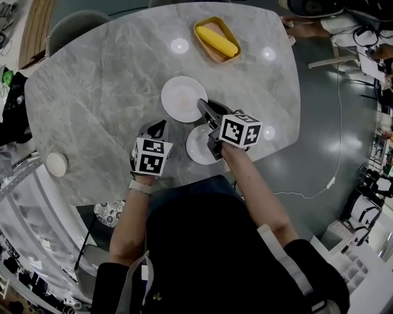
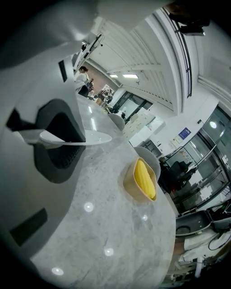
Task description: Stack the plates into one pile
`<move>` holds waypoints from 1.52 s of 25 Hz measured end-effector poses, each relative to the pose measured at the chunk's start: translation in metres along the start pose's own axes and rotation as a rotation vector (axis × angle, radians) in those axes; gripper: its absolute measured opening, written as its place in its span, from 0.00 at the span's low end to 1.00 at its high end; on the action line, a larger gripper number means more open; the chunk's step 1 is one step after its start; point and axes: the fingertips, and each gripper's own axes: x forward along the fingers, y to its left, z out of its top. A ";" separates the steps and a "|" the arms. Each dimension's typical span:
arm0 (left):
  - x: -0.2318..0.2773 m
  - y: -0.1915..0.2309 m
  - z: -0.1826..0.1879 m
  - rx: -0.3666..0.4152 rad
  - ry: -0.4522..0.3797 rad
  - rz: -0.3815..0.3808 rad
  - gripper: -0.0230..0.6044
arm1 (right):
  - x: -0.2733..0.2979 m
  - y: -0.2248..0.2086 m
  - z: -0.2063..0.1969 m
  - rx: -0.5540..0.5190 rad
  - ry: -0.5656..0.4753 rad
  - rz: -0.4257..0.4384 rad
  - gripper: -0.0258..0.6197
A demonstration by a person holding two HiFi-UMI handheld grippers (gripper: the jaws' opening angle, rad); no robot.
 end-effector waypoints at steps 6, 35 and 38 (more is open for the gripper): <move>-0.012 -0.011 -0.009 -0.010 0.008 0.020 0.04 | -0.023 -0.002 -0.012 0.004 -0.003 0.010 0.08; -0.047 -0.091 -0.058 0.016 0.023 0.058 0.04 | -0.113 -0.033 -0.094 0.071 0.001 0.007 0.09; -0.051 -0.099 -0.063 0.017 0.023 0.058 0.04 | -0.119 -0.035 -0.105 0.049 0.016 -0.006 0.09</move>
